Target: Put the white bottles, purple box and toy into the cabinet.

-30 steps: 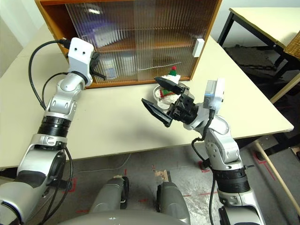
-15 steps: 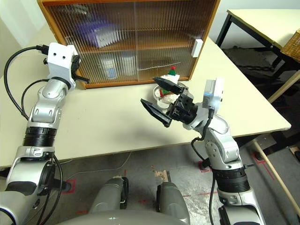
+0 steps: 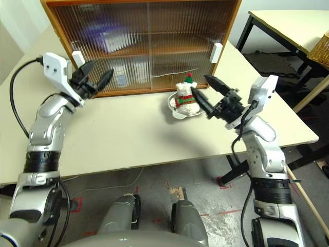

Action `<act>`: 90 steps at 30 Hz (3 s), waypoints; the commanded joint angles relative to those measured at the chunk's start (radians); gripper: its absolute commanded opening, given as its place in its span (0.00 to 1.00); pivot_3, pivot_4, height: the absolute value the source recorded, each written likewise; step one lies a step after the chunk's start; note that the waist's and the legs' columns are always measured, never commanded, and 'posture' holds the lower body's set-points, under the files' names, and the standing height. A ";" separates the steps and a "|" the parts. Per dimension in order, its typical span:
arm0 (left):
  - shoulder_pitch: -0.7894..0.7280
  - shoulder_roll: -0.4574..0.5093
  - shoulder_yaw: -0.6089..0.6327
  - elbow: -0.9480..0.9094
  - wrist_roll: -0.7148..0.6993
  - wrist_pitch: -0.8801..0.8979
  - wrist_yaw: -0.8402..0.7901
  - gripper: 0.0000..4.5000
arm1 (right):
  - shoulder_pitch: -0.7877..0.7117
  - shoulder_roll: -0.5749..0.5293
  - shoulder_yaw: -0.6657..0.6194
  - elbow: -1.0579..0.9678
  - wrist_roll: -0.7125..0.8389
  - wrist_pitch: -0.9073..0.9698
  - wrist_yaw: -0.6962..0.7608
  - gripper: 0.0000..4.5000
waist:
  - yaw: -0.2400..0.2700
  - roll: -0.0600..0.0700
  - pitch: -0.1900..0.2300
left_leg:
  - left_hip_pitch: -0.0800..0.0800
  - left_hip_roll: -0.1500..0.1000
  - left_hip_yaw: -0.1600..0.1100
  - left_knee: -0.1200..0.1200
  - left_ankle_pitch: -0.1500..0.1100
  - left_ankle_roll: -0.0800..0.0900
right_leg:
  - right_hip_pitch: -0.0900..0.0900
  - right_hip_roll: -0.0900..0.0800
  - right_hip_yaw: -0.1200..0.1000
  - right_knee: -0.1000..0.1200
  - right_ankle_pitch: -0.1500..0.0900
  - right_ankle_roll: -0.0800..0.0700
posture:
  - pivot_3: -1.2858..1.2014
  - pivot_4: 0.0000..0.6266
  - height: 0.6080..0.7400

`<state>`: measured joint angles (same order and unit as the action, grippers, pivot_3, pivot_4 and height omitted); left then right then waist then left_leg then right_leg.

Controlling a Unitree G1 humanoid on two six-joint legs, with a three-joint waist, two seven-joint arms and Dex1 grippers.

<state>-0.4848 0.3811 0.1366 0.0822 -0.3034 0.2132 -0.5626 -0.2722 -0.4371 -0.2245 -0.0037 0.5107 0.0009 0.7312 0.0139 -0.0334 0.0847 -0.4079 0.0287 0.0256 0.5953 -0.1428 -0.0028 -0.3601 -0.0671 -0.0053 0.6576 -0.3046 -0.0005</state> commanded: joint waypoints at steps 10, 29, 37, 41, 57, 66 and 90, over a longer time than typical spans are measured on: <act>0.173 0.097 0.013 -0.158 -0.163 0.104 -0.192 1.00 | -0.264 -0.079 -0.109 0.388 -0.136 -0.013 -0.222 0.00 | -0.024 -0.001 -0.001 | 0.002 0.002 0.011 0.000 0.000 0.001 | -0.002 0.002 0.009 0.001 0.003 0.003 | 0.55 0.02 1.00; 0.214 0.093 -0.001 -0.235 -0.165 0.149 -0.164 1.00 | -0.554 -0.105 -0.057 0.818 -0.231 -0.046 -0.181 0.00 | -0.021 -0.001 -0.001 | 0.001 0.002 0.012 0.000 0.000 0.007 | -0.006 0.002 0.015 -0.001 0.008 0.003 | 0.56 0.03 1.00; 0.221 0.095 0.003 -0.220 -0.164 0.134 -0.172 1.00 | -0.666 -0.061 -0.052 0.997 -0.261 -0.098 -0.194 0.00 | -0.020 -0.001 -0.001 | 0.000 0.002 0.013 0.000 0.001 0.007 | -0.007 0.003 0.016 0.000 0.009 0.003 | 0.57 0.03 1.00; 0.224 0.100 0.006 -0.207 -0.159 0.122 -0.177 1.00 | -0.741 -0.045 -0.050 1.097 -0.283 -0.126 -0.209 0.00 | -0.020 -0.001 -0.001 | 0.000 0.002 0.013 0.000 0.001 0.008 | -0.007 0.002 0.016 0.000 0.009 0.002 | 0.57 0.03 1.00; 0.286 0.108 0.033 -0.248 -0.163 0.104 -0.154 1.00 | -0.846 -0.011 -0.050 1.280 -0.353 -0.141 -0.294 0.00 | 0.007 -0.001 -0.001 | -0.003 0.002 0.014 -0.001 0.001 0.008 | -0.011 0.002 0.016 0.000 0.010 0.001 | 0.60 0.04 1.00; 0.321 0.113 0.044 -0.281 -0.169 0.111 -0.149 1.00 | -0.862 -0.014 -0.049 1.291 -0.375 -0.155 -0.317 0.00 | 0.016 -0.001 -0.001 | -0.004 0.002 0.014 -0.001 0.001 0.008 | -0.013 0.001 0.016 0.000 0.010 0.000 | 0.60 0.05 1.00; 0.322 0.113 0.039 -0.350 -0.191 0.173 -0.120 1.00 | -0.842 -0.018 -0.052 1.264 -0.398 -0.196 -0.354 0.00 | 0.029 0.001 0.001 | -0.006 0.002 0.014 -0.001 0.001 0.008 | -0.014 0.000 0.016 0.000 0.010 -0.001 | 0.60 0.07 1.00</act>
<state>-0.1769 0.4922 0.1784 -0.2466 -0.4839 0.3794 -0.6828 -1.1202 -0.4473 -0.2756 1.2706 0.1132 -0.1711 0.3804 0.0431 -0.0320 0.0859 -0.4135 0.0311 0.0394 0.5943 -0.1416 0.0055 -0.3742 -0.0669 0.0112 0.6579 -0.2943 -0.0013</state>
